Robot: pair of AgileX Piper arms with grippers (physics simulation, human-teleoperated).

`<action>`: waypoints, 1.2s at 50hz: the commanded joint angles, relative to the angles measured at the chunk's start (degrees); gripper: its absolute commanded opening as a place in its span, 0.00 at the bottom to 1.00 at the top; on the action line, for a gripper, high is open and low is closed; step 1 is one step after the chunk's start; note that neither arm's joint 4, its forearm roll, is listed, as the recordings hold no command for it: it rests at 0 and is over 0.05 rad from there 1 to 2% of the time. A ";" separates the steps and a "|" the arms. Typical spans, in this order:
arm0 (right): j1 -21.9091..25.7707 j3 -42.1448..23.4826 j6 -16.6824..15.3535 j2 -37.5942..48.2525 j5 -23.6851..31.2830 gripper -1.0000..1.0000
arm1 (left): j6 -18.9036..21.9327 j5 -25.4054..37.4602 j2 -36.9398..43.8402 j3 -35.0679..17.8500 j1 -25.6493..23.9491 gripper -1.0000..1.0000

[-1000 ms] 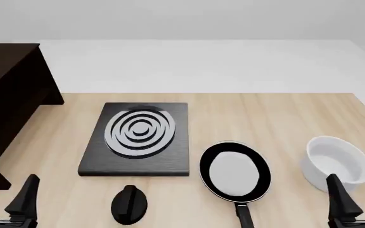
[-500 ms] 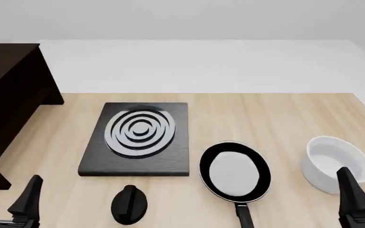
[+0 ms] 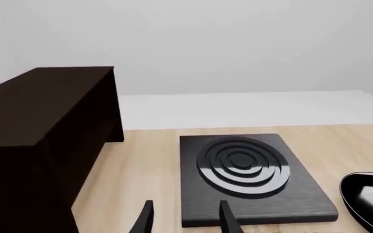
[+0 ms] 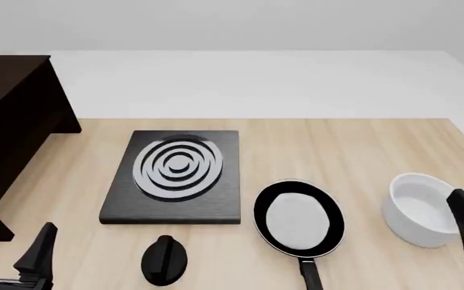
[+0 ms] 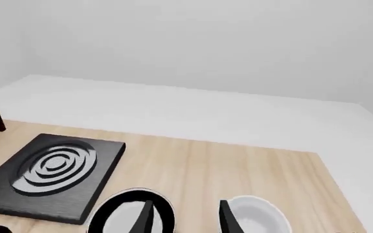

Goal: Put the frying pan on the cabinet shelf.

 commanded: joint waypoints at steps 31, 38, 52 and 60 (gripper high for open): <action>24.80 -16.89 10.94 36.71 28.29 1.00 | 0.85 1.50 -1.43 0.06 -0.77 1.00; 27.98 -16.51 14.20 39.89 27.57 1.00 | 0.72 1.75 -1.86 0.13 -0.67 1.00; 34.25 -8.37 20.75 46.44 23.53 1.00 | 1.78 2.03 -2.78 0.15 -0.03 1.00; 32.58 -6.60 19.02 46.50 22.97 1.00 | 1.15 1.65 -2.74 -0.03 0.52 1.00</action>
